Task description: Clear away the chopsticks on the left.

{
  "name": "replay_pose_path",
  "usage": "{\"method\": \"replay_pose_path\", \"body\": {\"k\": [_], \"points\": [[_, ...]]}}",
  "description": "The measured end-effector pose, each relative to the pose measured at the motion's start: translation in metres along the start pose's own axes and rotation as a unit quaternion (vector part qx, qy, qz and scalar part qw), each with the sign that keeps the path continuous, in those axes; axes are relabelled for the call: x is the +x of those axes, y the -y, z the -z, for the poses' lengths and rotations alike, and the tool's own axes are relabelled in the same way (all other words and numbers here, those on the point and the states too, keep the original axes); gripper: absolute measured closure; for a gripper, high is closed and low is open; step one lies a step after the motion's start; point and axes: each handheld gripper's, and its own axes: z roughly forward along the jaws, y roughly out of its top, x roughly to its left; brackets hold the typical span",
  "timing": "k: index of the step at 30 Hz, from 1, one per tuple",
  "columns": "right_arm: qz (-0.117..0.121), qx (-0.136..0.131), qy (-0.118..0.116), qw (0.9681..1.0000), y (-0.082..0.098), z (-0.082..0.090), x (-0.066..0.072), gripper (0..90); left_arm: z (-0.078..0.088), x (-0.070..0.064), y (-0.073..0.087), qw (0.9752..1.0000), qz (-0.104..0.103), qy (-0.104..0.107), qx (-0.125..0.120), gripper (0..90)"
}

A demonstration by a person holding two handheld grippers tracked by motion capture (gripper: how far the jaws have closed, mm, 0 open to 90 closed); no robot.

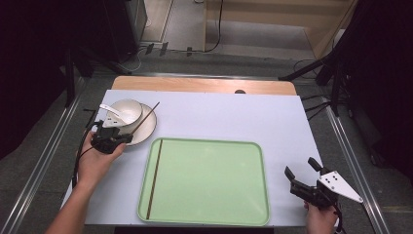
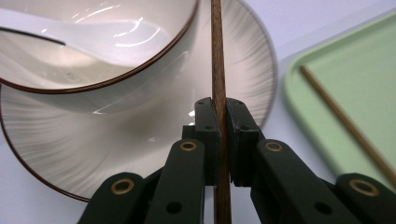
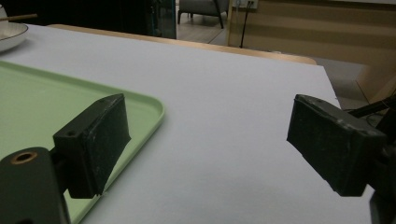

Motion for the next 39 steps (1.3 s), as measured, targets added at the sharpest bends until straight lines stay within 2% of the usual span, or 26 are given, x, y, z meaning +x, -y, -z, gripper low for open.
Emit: {"method": "replay_pose_path", "body": {"k": [3, 5, 7, 8, 11, 12, 13, 14, 15, 16, 18, 19, 20, 21, 22, 23, 24, 25, 26, 27, 28, 29, 32, 33, 34, 39], "points": [[0.000, 0.000, -0.001, 1.0000, 0.000, 0.000, 0.000, 13.0, 0.005, -0.006, 0.000, 0.9999, 0.007, 0.007, -0.005, 84.7], [0.002, 0.000, -0.002, 1.0000, 0.000, 0.000, 0.000, 13.0, 0.010, -0.019, 0.003, 0.9997, 0.009, 0.021, -0.010, 84.7], [0.001, 0.000, -0.002, 1.0000, 0.000, 0.000, 0.000, 13.0, 0.012, -0.022, 0.003, 0.9996, 0.009, 0.025, -0.012, 84.8], [0.002, 0.000, -0.002, 1.0000, 0.000, 0.000, 0.000, 13.0, 0.016, -0.032, 0.005, 0.9991, 0.010, 0.037, -0.019, 84.7], [0.000, -0.001, -0.002, 1.0000, 0.000, 0.000, 0.000, 13.0, 0.020, -0.040, 0.006, 0.9985, 0.013, 0.047, -0.026, 84.7], [0.000, -0.001, -0.002, 1.0000, 0.000, 0.000, 0.000, 13.0, 0.024, -0.049, 0.008, 0.9978, 0.014, 0.057, -0.032, 84.7], [0.000, -0.001, -0.002, 1.0000, 0.000, 0.000, 0.000, 13.0, 0.024, -0.049, 0.008, 0.9978, 0.014, 0.057, -0.032, 84.7], [0.003, -0.001, -0.002, 1.0000, 0.000, 0.000, 0.001, 13.0, 0.027, -0.061, 0.010, 0.9968, 0.015, 0.068, -0.039, 84.7], [0.003, -0.001, -0.002, 1.0000, 0.000, 0.000, 0.001, 13.0, 0.027, -0.061, 0.010, 0.9968, 0.015, 0.068, -0.039, 84.7], [0.003, -0.001, -0.002, 1.0000, 0.000, 0.000, 0.001, 13.0, 0.030, -0.076, 0.015, 0.9969, 0.015, 0.068, -0.036, 84.7], [0.004, -0.002, -0.002, 1.0000, -0.001, 0.000, 0.001, 13.0, 0.033, -0.084, 0.019, 0.9957, 0.031, 0.077, -0.042, 84.7], [0.003, -0.002, -0.002, 1.0000, -0.001, 0.000, 0.001, 13.0, 0.033, -0.084, 0.019, 0.9957, 0.031, 0.077, -0.042, 84.7], [0.002, -0.002, -0.003, 1.0000, -0.001, 0.001, 0.002, 13.0, 0.035, -0.096, 0.026, 0.9945, 0.037, 0.088, -0.044, 84.7], [0.003, -0.002, -0.003, 1.0000, -0.001, 0.000, 0.002, 13.0, 0.035, -0.096, 0.026, 0.9945, 0.037, 0.088, -0.044, 84.7], [0.003, -0.002, -0.004, 1.0000, -0.001, 0.000, 0.002, 13.0, 0.034, -0.108, 0.031, 0.9939, 0.034, 0.096, -0.043, 84.7], [0.003, -0.002, -0.004, 1.0000, -0.001, 0.000, 0.002, 13.0, 0.034, -0.108, 0.031, 0.9939, 0.034, 0.096, -0.043, 84.7], [0.003, -0.001, -0.005, 1.0000, -0.001, 0.000, 0.002, 13.0, 0.032, -0.121, 0.036, 0.9933, 0.032, 0.104, -0.038, 84.7], [0.003, -0.001, -0.005, 1.0000, -0.001, 0.000, 0.002, 13.0, 0.032, -0.121, 0.036, 0.9933, 0.032, 0.104, -0.038, 84.8], [0.005, -0.002, -0.007, 1.0000, -0.001, 0.000, 0.003, 13.0, 0.031, -0.132, 0.041, 0.9926, 0.036, 0.111, -0.034, 84.7], [0.006, -0.002, -0.007, 1.0000, -0.001, 0.000, 0.003, 13.0, 0.031, -0.132, 0.041, 0.9926, 0.036, 0.111, -0.034, 84.7], [0.007, -0.002, -0.007, 1.0000, -0.001, 0.000, 0.003, 13.0, 0.029, -0.140, 0.046, 0.9913, 0.042, 0.120, -0.032, 84.7], [0.007, -0.002, -0.007, 1.0000, -0.001, 0.000, 0.003, 13.0, 0.029, -0.140, 0.046, 0.9913, 0.042, 0.120, -0.032, 84.7], [0.006, -0.003, -0.007, 1.0000, -0.001, 0.000, 0.003, 13.0, 0.024, -0.156, 0.055, 0.9890, 0.048, 0.138, -0.025, 84.7], [0.007, -0.003, -0.007, 0.9999, -0.001, 0.000, 0.003, 13.0, 0.024, -0.156, 0.055, 0.9890, 0.048, 0.138, -0.025, 84.8], [0.005, -0.003, -0.007, 1.0000, -0.001, 0.000, 0.003, 13.0, 0.021, -0.164, 0.061, 0.9894, 0.052, 0.134, -0.023, 84.8], [0.006, -0.002, -0.008, 1.0000, -0.001, -0.001, 0.002, 13.0, 0.016, -0.172, 0.068, 0.9882, 0.059, 0.141, -0.015, 84.7]]}}
